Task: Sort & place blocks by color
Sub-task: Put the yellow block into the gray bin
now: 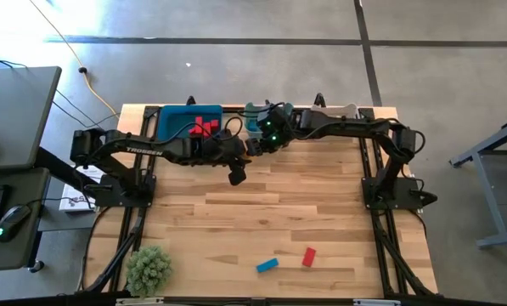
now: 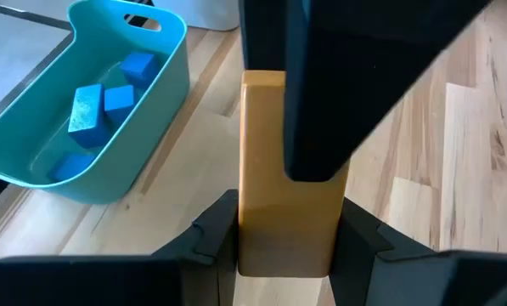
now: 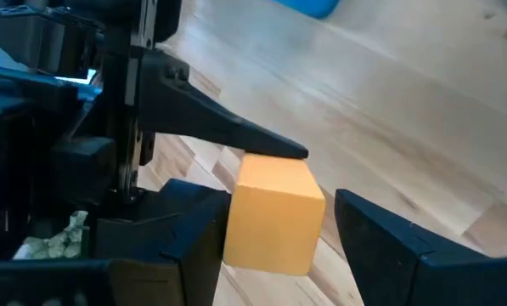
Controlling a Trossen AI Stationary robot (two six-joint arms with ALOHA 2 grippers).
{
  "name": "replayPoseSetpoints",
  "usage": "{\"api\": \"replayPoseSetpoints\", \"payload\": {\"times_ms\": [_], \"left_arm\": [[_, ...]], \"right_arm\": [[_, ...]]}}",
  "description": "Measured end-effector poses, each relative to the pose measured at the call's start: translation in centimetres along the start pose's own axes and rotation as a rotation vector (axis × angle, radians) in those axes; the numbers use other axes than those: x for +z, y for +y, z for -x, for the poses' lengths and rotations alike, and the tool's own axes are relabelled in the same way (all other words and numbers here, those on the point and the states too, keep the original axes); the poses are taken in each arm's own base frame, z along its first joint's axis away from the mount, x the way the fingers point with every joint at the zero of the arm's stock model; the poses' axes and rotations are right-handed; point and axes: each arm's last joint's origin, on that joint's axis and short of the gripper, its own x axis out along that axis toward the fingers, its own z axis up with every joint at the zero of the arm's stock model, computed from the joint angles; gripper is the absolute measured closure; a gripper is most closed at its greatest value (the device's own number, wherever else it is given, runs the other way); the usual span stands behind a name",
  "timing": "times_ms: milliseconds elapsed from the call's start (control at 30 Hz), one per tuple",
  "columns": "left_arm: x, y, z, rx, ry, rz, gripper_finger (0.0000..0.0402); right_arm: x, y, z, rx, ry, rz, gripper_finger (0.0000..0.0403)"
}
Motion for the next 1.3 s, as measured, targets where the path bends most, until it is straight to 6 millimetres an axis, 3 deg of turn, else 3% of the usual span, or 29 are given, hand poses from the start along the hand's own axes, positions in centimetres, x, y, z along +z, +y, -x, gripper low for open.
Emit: {"api": "replayPoseSetpoints", "payload": {"times_ms": [200,433,567,700,1033,1300], "left_arm": [[0.1,-0.2,0.0,0.001,-0.008,0.002,0.0295],[0.1,0.0,0.0,0.059,-0.024,0.007,0.0295],[0.2,0.1,0.0,0.082,-0.034,0.000,0.0288],[0.3,0.1,0.0,0.082,-0.045,-0.003,0.0249],[0.4,0.4,0.0,0.111,-0.052,0.013,0.0193],[0.5,2.5,-0.2,0.195,-0.044,0.050,0.0188]], "right_arm": [[0.0,0.0,-0.2,-0.011,-0.016,0.003,0.0210],[0.0,0.1,-0.2,0.005,-0.008,-0.010,0.0289],[0.1,0.1,-0.1,0.003,-0.015,0.012,0.0289],[0.2,-0.1,0.0,0.000,-0.013,0.048,0.0289],[1.8,-3.0,0.7,-0.129,-0.007,0.087,0.0290],[3.7,-6.5,2.9,-0.289,-0.003,0.145,0.0290]]}}
